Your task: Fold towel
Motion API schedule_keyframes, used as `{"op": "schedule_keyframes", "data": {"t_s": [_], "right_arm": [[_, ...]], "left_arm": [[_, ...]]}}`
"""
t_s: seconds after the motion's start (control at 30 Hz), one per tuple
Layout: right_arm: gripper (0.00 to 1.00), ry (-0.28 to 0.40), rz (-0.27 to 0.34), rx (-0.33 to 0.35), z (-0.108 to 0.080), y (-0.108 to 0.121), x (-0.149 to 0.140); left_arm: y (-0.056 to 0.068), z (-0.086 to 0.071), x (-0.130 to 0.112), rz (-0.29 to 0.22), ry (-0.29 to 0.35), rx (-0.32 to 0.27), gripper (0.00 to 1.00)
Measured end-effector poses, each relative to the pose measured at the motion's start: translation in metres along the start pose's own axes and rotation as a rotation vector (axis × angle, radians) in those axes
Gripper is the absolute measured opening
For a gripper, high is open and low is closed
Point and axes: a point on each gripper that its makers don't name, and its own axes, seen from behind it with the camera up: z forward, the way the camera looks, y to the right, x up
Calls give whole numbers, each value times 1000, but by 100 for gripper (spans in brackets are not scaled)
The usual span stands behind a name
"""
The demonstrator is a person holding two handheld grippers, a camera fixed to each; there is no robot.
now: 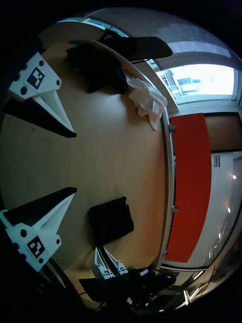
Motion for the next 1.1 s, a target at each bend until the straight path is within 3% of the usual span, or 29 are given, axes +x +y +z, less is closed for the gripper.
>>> {"op": "schedule_keyframes", "data": {"t_s": [0.3, 0.8, 1.1], "right_arm": [[4, 0, 4, -17, -1, 6, -1], [3, 42, 13, -31, -10, 12, 15], [3, 113, 2, -59, -30, 24, 62]], "left_arm": [[0, 0, 0, -1, 2, -2, 91], [-1, 2, 0, 6, 1, -16, 91], [-1, 5, 5, 8, 11, -30, 91]]}}
